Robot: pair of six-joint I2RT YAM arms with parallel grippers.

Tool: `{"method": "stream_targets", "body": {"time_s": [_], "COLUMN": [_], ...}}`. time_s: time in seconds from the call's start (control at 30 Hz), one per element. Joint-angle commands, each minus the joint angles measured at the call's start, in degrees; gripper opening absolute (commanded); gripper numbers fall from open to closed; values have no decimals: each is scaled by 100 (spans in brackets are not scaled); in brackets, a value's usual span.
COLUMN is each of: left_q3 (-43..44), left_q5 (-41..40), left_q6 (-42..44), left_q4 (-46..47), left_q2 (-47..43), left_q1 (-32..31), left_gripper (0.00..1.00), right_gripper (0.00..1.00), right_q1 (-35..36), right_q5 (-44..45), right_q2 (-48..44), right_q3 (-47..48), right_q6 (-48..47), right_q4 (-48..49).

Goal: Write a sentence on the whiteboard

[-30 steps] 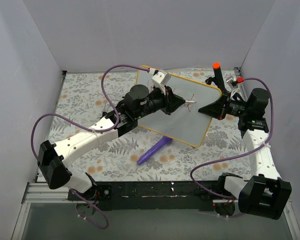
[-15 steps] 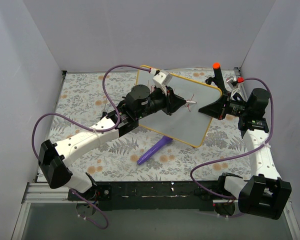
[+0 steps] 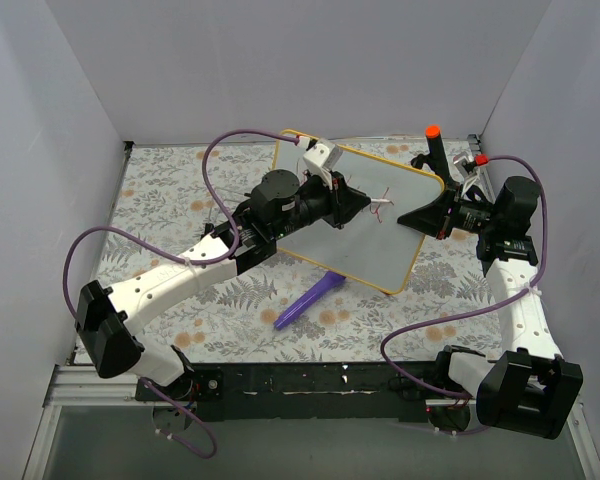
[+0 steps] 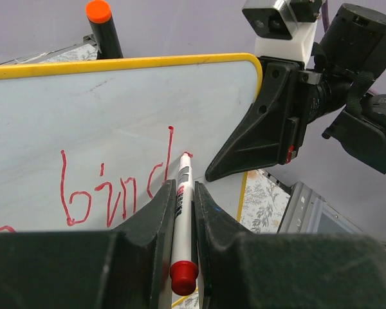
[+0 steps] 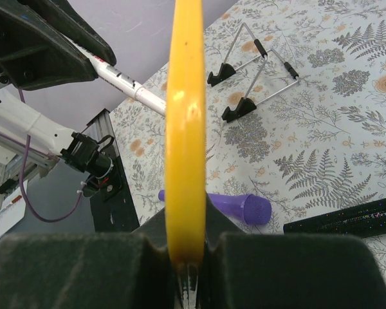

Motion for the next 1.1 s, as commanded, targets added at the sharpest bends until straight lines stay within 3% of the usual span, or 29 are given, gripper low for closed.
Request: {"method": "stream_targets", "body": {"time_s": [0.0,1.07], "left_q3": [-13,-154], "left_q5": [-273,245], "left_q6": [158,87], "left_q4": [-103,-252], "left_q2": [-311,-197], "left_q1": [4,4], "left_gripper": [0,0], "right_gripper": [1,1], "right_q1": [5,5], "right_q5": [-298,-306], "right_q2": [-89,-72], "right_q3": [108,126], "right_q6": [122,122], "right_q4": [547,539]}}
